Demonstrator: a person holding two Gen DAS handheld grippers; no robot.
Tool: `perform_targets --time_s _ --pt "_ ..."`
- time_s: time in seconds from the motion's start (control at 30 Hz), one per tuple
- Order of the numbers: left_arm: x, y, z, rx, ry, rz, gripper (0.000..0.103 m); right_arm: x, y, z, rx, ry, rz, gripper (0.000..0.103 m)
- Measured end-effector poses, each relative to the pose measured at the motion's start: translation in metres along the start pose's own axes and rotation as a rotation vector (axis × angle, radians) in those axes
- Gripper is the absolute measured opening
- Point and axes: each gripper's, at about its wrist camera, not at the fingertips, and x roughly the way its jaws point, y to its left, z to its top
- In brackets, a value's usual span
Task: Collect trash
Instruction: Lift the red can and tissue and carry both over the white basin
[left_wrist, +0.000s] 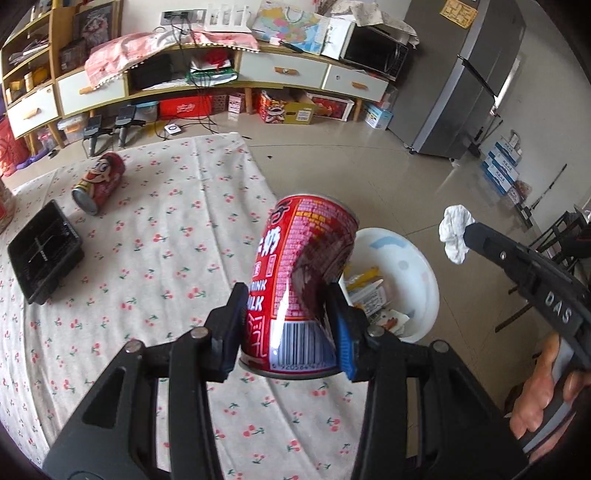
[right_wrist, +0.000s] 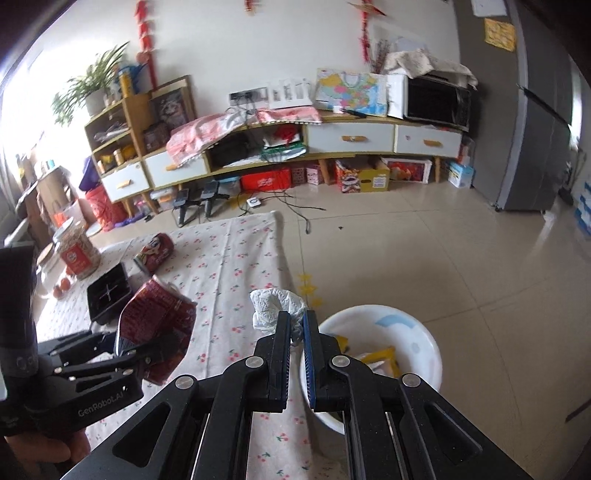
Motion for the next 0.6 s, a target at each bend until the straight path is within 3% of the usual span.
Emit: perform_targets --time_s 0.13,0.23,0.6 --pt "0.025 -0.030 0.005 0.032 0.037 -0.047 0.045 0.013 -0.077 -0.002 0.185 0.058 -0.030 0.007" --pt "0.045 -0.054 0.007 0.056 0.066 -0.082 0.045 0.028 -0.109 -0.012 0.271 0.127 -0.036 0.007" --pt "0.089 -0.097 0.003 0.096 0.148 -0.126 0.045 0.069 -0.127 -0.028 0.278 0.299 -0.107 0.008"
